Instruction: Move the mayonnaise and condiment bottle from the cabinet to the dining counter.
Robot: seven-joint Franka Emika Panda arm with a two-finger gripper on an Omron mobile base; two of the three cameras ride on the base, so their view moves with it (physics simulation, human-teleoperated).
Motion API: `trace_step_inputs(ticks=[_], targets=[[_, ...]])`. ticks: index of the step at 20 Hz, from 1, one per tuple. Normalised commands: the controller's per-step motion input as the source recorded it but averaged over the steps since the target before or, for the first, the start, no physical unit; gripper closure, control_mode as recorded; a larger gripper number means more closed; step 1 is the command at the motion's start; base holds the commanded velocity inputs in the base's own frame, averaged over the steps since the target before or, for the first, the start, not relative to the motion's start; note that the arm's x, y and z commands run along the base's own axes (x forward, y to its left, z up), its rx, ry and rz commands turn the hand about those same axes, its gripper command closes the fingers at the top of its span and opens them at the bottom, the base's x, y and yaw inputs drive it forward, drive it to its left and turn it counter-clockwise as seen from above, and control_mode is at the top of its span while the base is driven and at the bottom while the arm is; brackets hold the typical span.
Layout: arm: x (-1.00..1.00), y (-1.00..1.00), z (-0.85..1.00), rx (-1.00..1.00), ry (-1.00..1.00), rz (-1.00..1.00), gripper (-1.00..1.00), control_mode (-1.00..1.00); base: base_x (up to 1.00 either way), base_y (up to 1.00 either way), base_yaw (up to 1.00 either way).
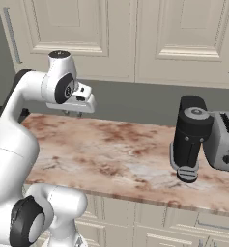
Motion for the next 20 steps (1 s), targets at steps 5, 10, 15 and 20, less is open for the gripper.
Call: trace_step_inputs(ticks=[5,10,15,20], targets=[[-0.07,-0.1,-0.05,0.03,0.0,0.0,-1.0,-1.0,0.0,0.0,0.0],[-0.14,0.27,0.01,-0.01,-0.26,0.0,-1.0,-1.0,0.0,0.0,0.0],[-0.02,0.92,0.53,0.0,-0.52,0.0,-1.0,-1.0,0.0,0.0,0.0],[0.0,1.0,0.83,0.0,-0.44,0.0,-1.0,-1.0,0.0,0.0,0.0]])
